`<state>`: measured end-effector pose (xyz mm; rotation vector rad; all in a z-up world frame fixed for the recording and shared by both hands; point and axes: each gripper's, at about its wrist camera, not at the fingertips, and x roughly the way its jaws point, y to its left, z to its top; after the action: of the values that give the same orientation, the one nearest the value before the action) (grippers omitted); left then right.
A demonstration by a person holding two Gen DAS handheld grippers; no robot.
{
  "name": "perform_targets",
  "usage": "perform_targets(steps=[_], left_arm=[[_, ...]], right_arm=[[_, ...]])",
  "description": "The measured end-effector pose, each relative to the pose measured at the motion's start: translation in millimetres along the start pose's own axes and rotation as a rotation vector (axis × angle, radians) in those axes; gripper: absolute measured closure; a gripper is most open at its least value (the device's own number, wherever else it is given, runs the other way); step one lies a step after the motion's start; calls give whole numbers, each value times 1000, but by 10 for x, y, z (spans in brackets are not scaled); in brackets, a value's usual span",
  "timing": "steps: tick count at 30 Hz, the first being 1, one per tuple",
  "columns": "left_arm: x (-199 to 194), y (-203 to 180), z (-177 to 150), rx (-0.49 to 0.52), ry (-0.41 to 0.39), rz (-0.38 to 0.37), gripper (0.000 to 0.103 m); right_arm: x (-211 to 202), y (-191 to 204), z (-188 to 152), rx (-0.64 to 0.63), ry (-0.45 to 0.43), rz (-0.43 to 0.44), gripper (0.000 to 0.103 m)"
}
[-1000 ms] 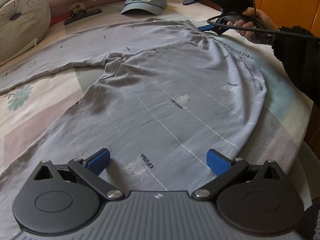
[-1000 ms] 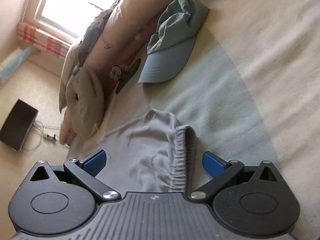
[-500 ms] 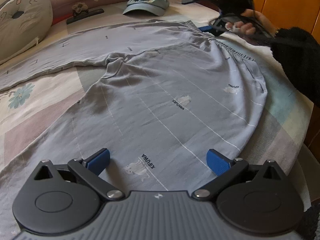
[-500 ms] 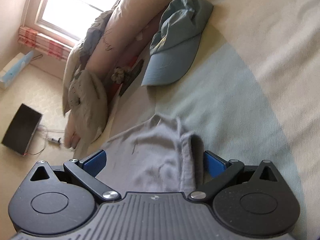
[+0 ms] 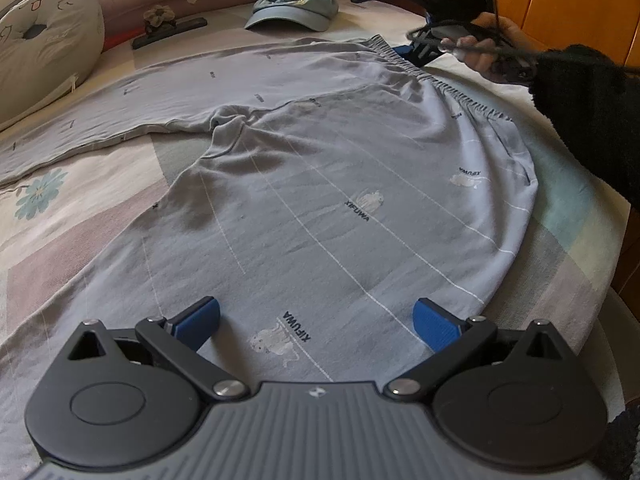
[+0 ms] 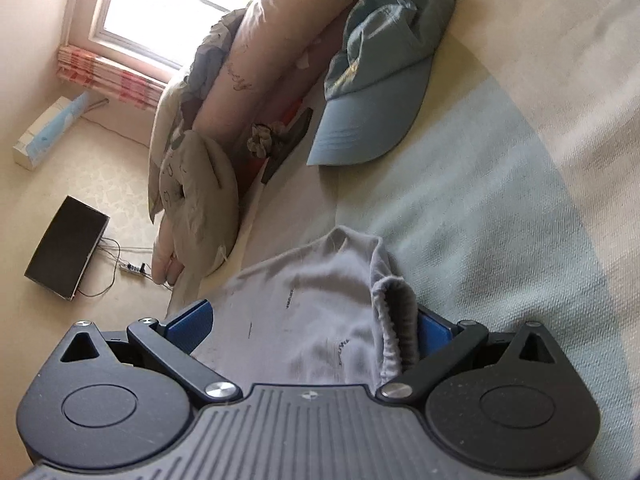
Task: Fold clothes
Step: 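Grasp the elastic hem edge of the grey sweatshirt with the right tool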
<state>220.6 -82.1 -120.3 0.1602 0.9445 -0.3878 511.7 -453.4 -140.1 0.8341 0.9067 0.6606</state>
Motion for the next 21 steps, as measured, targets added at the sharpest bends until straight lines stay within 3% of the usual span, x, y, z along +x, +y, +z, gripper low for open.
perform_targets(steps=[4,12,17,19,21], left_arm=[[15,10,8,2,-3,-2,1],[16,18,1,8,-7,-6,1],[29,41,0,8,-19,-12,1],[37,41,2,9,-24,-11,1],[38,42,0,11,-27,-10,1]], right_arm=[[35,55,-60,-65,45,8,0],[181,13,148,-18,-5,10,0],[140,79,12,-146,46,0,0],[105,55,-24,-186,46,9,3],[84,28,-35,-208,40,13,12]])
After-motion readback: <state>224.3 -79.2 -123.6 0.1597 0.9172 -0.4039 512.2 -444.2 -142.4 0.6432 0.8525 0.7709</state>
